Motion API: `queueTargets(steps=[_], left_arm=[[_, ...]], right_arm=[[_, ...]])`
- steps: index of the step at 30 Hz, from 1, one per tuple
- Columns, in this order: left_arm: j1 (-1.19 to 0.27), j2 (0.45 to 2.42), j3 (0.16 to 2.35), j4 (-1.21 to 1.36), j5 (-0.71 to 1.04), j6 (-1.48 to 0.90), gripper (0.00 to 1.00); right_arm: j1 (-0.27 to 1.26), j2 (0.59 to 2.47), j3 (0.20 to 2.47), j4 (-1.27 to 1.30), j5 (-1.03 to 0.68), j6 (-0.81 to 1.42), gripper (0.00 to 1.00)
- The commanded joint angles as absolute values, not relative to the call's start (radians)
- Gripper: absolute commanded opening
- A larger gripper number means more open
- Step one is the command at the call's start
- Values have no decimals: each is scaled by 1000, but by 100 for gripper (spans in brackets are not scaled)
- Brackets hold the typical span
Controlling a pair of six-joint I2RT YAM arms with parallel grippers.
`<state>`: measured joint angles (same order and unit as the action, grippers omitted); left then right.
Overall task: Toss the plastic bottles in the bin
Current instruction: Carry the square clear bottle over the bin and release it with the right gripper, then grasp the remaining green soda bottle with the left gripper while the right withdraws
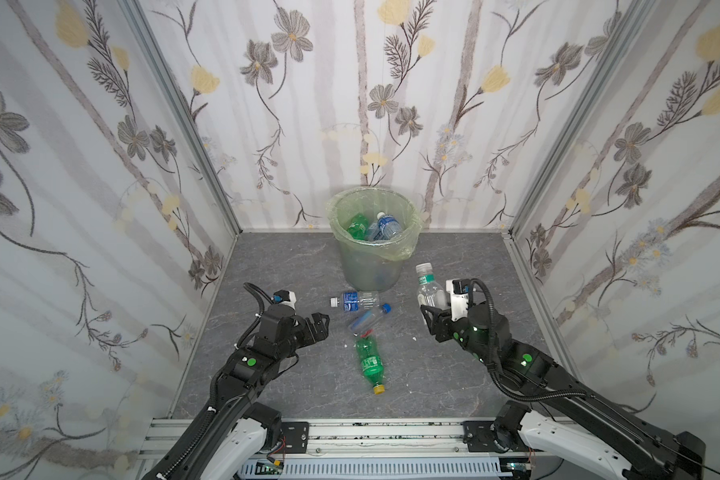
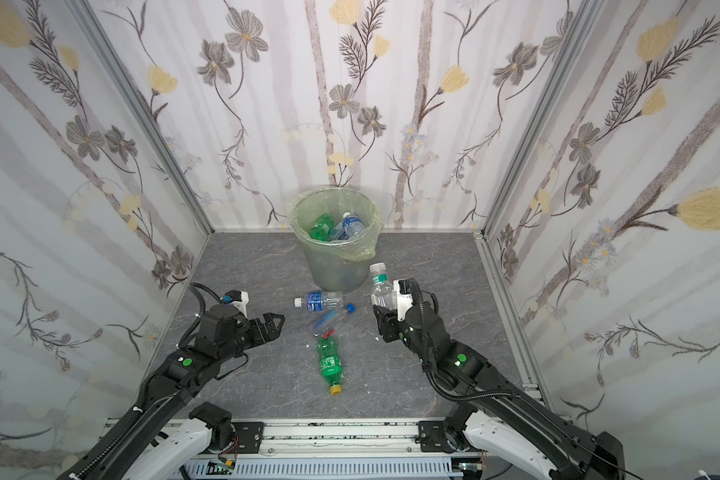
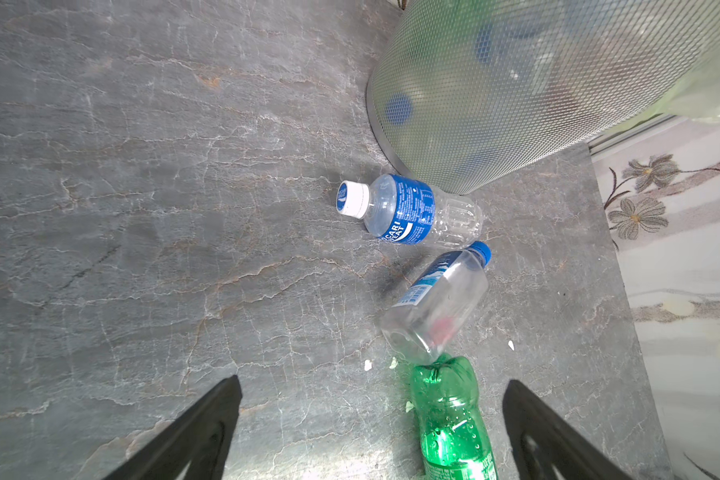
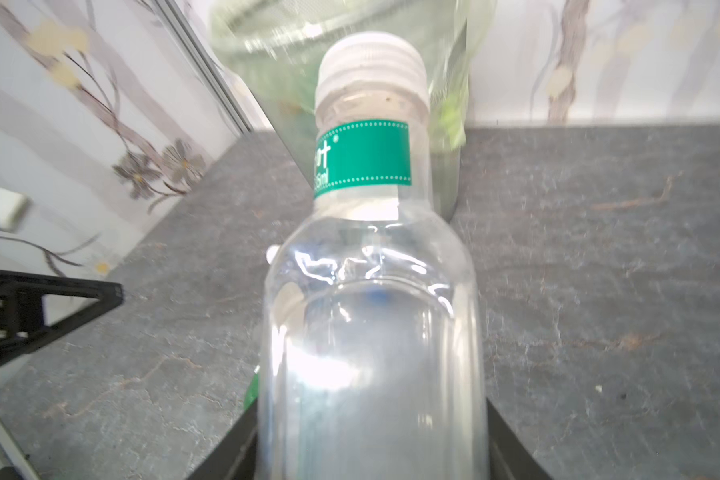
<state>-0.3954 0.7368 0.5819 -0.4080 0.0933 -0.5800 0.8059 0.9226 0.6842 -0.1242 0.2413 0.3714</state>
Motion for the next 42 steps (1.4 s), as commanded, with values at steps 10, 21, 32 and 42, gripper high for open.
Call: queueTargets(steps=[10, 21, 32, 42], left_arm=[[-397, 723, 596, -393, 162, -602, 100], [-475, 687, 565, -393, 166, -682, 100], [-746, 860, 583, -390, -42, -850, 100], [-936, 1169, 631, -224, -35, -966, 100]], right_arm=[[627, 1678, 1706, -274, 14, 234, 79], [654, 1771, 1790, -393, 5, 233, 95], [631, 1324, 1206, -228, 79, 288, 100], [588, 1033, 797, -136, 107, 365, 100]])
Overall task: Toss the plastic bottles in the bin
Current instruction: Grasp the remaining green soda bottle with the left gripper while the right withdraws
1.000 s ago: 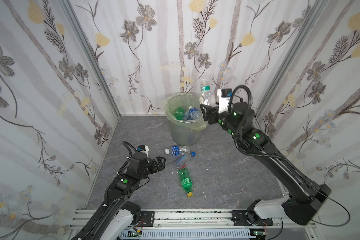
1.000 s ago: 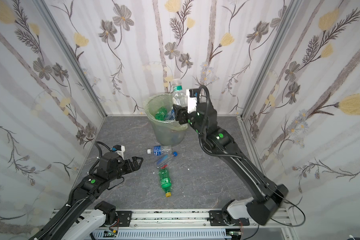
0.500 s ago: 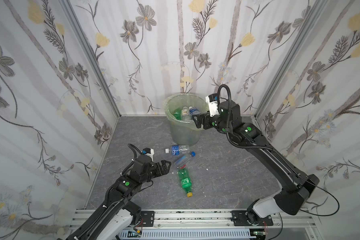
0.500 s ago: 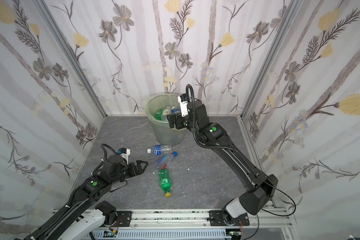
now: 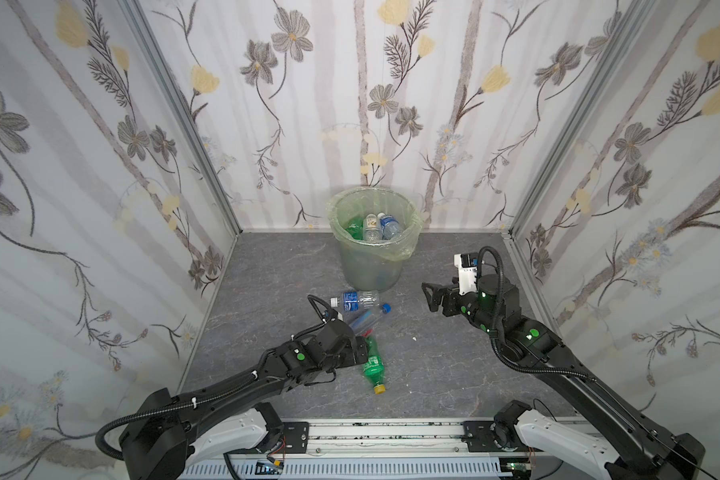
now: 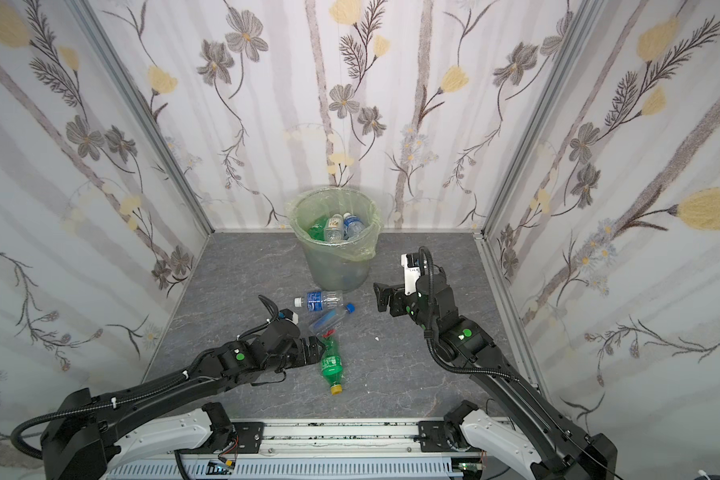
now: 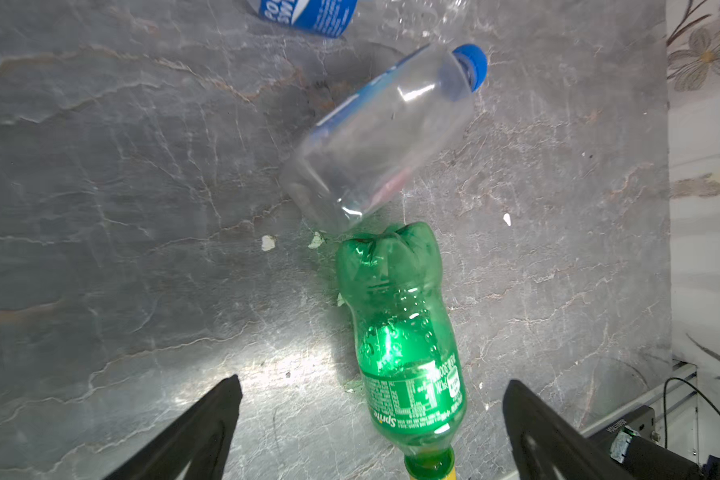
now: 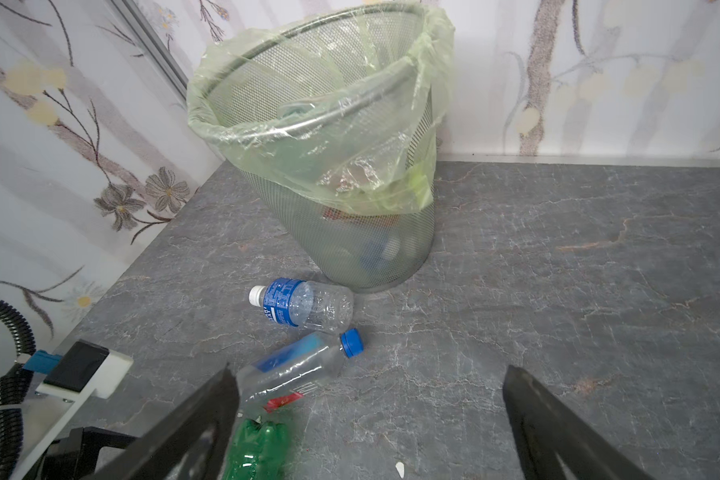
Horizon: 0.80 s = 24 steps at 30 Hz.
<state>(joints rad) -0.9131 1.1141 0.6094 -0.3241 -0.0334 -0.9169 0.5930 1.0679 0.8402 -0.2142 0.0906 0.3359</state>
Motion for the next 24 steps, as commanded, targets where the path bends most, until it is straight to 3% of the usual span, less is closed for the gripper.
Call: queueTargets(steps=[1, 7, 15, 18, 24], left_arm=[[-948, 1199, 642, -218, -41, -964, 99], [-987, 1382, 689, -157, -36, -973, 94], [-1016, 1526, 713, -137, -59, -986, 77], [-1018, 1535, 704, -139, -78, -978, 62], [-1025, 1472, 678, -146, -123, -949, 57]], right_arm=[[587, 1018, 783, -136, 107, 367, 100], [575, 970, 717, -138, 104, 369, 100], [570, 968, 708, -143, 101, 370, 100], [570, 960, 697, -148, 109, 371, 100], [566, 936, 647, -149, 124, 387, 100]])
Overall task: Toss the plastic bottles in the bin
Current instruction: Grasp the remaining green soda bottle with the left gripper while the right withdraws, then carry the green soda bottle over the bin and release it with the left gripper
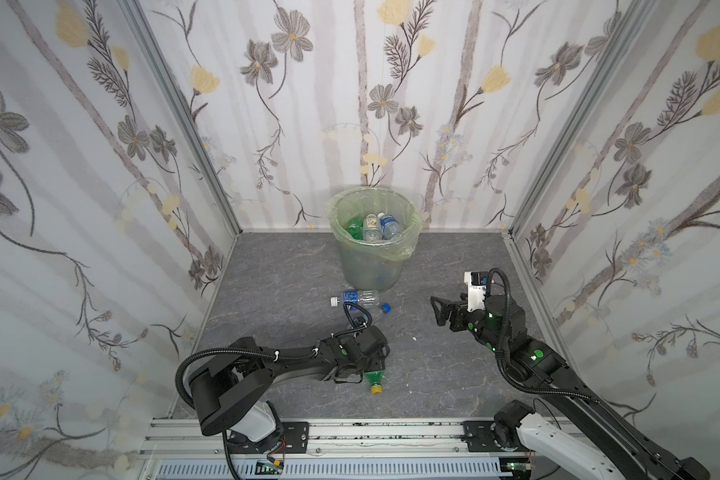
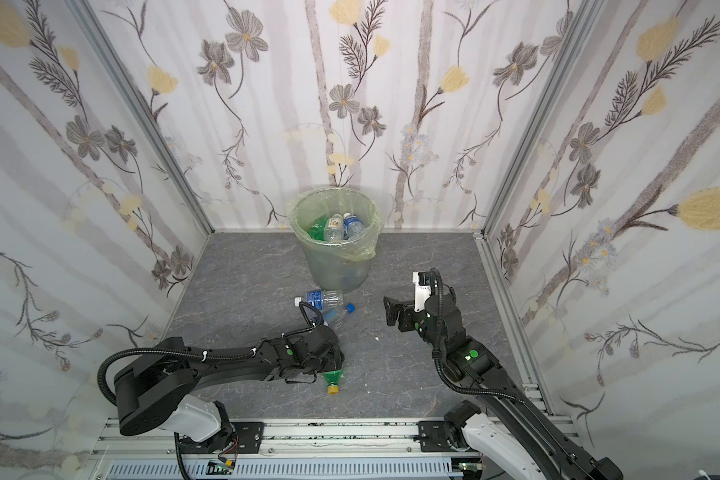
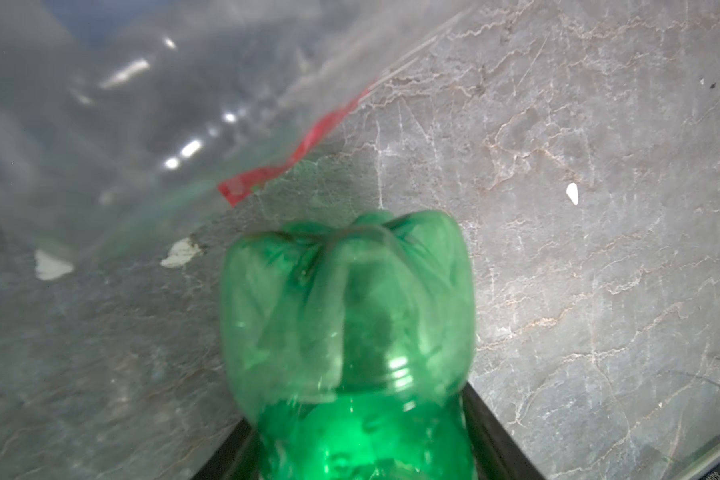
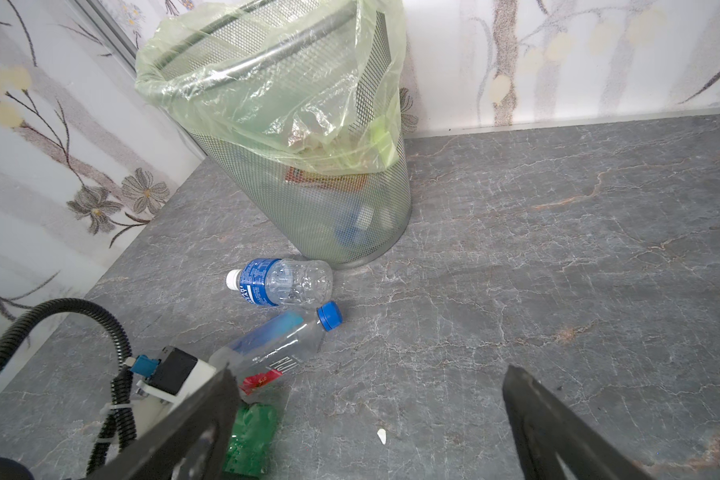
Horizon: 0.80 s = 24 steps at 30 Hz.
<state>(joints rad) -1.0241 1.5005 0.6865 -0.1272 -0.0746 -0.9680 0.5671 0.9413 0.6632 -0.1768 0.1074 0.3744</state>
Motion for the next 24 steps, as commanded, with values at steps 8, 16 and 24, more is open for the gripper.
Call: queueTargets(steps=[8, 16, 24], left_arm=[[-1032, 1188, 600, -158, -256, -861, 54], [-1031, 861, 595, -214, -400, -802, 53], [-1008, 763, 752, -302, -519, -701, 54]], right_arm=[[560, 931, 624, -162, 136, 392, 100], [555, 937, 598, -167, 143, 381, 100], [555, 948, 574, -153, 133, 367, 100]])
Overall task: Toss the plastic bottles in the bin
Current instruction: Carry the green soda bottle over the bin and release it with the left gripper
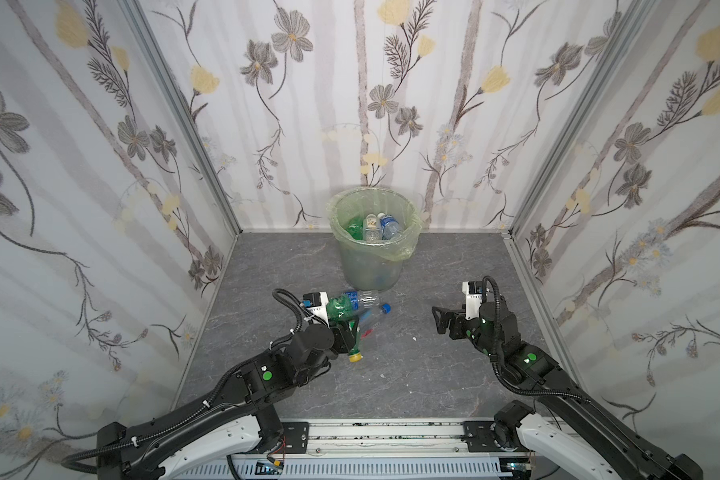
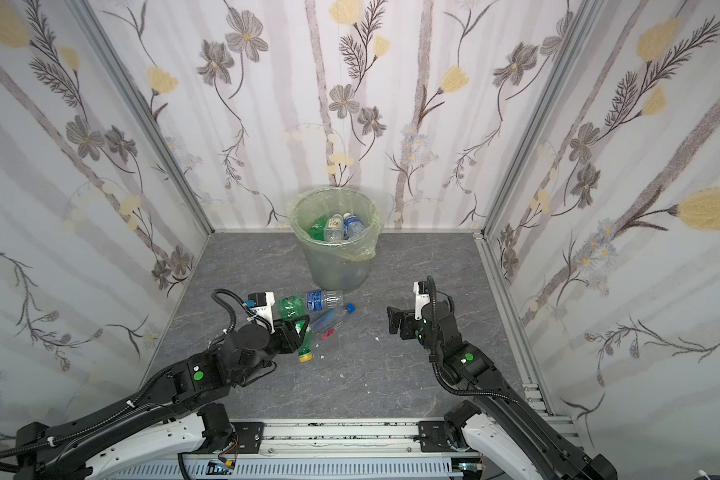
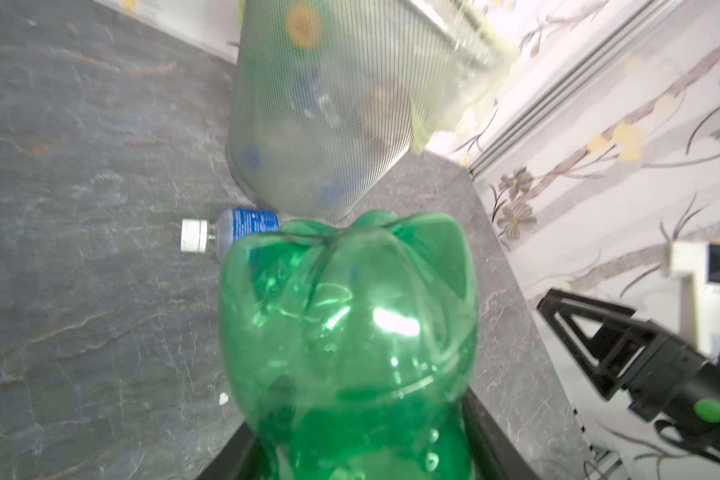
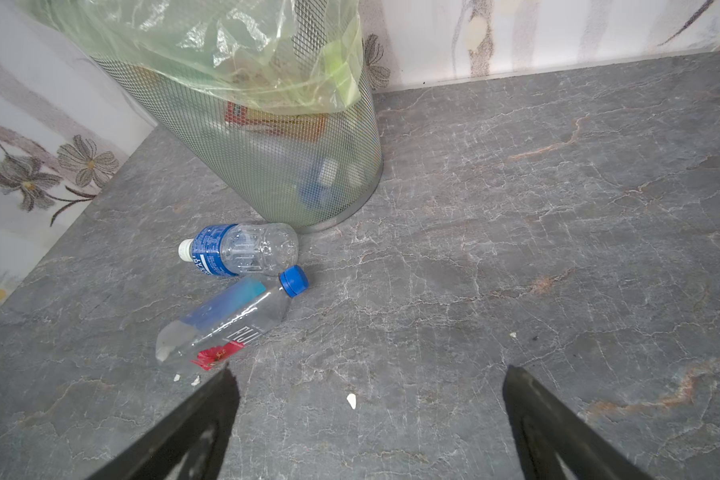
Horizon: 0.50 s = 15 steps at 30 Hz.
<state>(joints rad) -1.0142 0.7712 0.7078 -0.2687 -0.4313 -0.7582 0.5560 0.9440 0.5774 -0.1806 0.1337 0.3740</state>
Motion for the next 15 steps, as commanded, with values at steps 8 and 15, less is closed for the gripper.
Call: queueTargets(steps=[8, 15], left_arm=[[-971, 812, 923, -304, -569, -565, 54], [-914, 929, 1136, -303, -547, -449, 54]], right_arm=[[556, 937, 569, -157, 136, 357, 100], [556, 916, 560, -169, 145, 357, 100]])
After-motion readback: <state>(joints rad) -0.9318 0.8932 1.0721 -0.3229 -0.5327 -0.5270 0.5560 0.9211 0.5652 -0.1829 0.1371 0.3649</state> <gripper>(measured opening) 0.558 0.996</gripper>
